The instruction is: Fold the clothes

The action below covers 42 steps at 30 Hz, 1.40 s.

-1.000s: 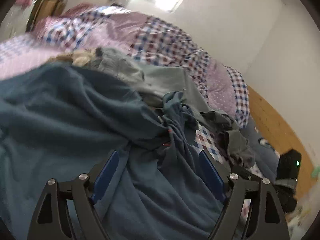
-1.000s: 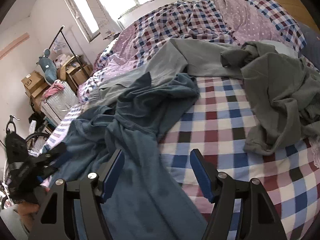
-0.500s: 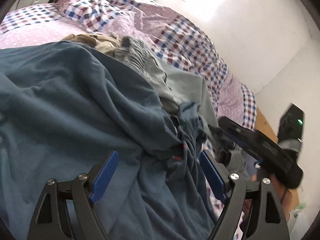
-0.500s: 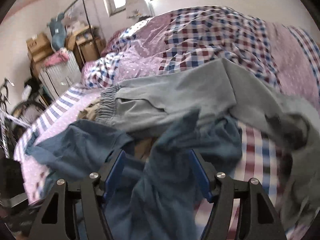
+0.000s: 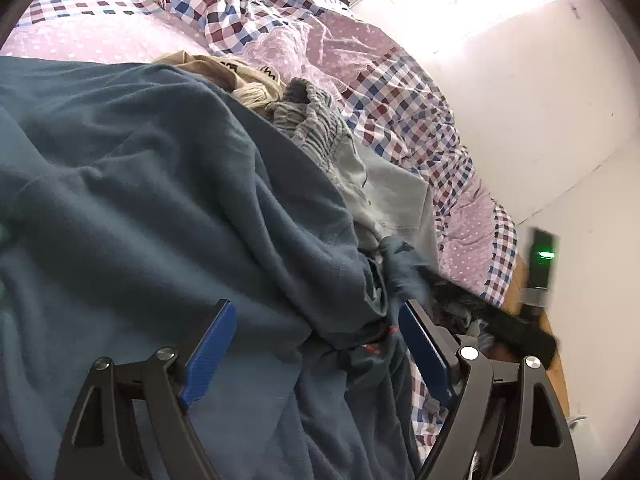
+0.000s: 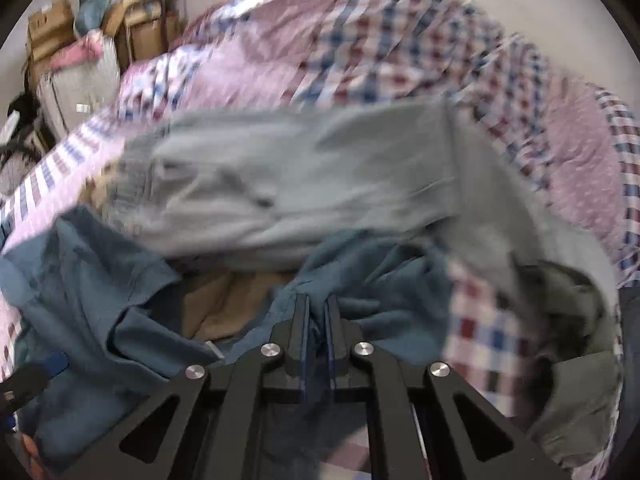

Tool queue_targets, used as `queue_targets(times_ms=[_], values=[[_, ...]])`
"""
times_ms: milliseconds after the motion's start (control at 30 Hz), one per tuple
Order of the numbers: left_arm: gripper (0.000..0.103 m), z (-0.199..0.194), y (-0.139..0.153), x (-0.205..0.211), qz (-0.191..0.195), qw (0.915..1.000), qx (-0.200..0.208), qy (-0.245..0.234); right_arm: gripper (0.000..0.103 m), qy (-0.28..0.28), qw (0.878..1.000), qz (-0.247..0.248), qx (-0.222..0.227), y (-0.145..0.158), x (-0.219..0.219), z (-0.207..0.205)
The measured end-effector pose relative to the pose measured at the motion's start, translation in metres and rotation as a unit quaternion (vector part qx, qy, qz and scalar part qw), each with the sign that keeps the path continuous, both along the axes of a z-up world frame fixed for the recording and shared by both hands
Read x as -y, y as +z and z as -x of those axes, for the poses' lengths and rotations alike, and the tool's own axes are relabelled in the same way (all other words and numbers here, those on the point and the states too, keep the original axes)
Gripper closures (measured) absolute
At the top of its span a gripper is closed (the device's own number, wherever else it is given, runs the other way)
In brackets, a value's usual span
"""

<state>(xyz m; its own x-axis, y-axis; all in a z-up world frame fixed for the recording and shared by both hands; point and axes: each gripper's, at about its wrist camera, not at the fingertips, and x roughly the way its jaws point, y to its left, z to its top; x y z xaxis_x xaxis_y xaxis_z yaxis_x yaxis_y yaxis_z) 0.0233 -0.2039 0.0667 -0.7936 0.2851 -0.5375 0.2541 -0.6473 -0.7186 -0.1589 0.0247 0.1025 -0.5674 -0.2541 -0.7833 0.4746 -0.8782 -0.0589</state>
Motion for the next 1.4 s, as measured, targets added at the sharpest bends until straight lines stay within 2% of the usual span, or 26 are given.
queue_targets(times_ms=[300,400,533,600,700,767,833,900,967,1067,1100,1200,1300,1400], values=[[0.017,0.003,-0.006,-0.004,-0.002,0.9999,0.010,-0.003,0.099,-0.094,0.992,0.037,-0.070,0.065,-0.121,-0.027],[0.017,0.004,-0.004,-0.008,0.007,0.9999,0.008,-0.010,0.099,-0.123,0.989,0.046,-0.066,0.067,-0.161,-0.042],[0.017,0.005,-0.005,-0.011,0.013,0.9998,0.011,-0.013,0.098,-0.136,0.988,0.066,-0.038,0.052,-0.197,-0.080],[0.017,0.006,-0.007,-0.012,0.011,0.9997,0.016,-0.015,0.098,-0.116,0.991,0.062,-0.009,0.030,-0.199,-0.110],[0.017,0.008,-0.009,-0.015,0.009,0.9995,0.023,-0.019,0.098,-0.039,0.997,0.037,0.058,-0.015,-0.181,-0.160],[0.017,0.009,-0.009,-0.019,0.012,0.9994,0.022,-0.024,0.097,0.019,0.995,0.007,0.093,-0.039,-0.161,-0.190],[0.017,0.010,-0.010,-0.023,0.016,0.9992,0.021,-0.030,0.094,0.059,0.993,-0.010,0.105,-0.048,-0.151,-0.209],[0.017,0.010,-0.010,-0.028,0.021,0.9990,0.019,-0.036,0.086,0.084,0.991,-0.018,0.104,-0.046,-0.146,-0.219],[0.017,0.011,-0.008,-0.033,0.027,0.9986,0.017,-0.042,0.079,0.091,0.991,0.000,0.098,-0.030,-0.151,-0.215],[0.017,0.016,-0.007,-0.041,0.036,0.9980,0.014,-0.049,0.059,0.109,0.991,0.021,0.072,0.000,-0.157,-0.207],[0.017,0.017,-0.008,-0.043,0.036,0.9979,0.015,-0.051,0.056,0.111,0.992,0.027,0.061,0.011,-0.159,-0.201],[0.017,0.017,-0.010,-0.045,0.036,0.9976,0.018,-0.056,0.051,0.105,0.993,0.039,0.025,0.037,-0.161,-0.175],[0.017,0.014,-0.011,-0.046,0.036,0.9975,0.017,-0.058,0.050,0.085,0.996,0.004,0.010,0.036,-0.144,-0.139],[0.017,0.014,-0.010,-0.046,0.036,0.9975,0.016,-0.058,0.052,0.077,0.996,-0.052,0.003,0.014,-0.120,-0.099]])
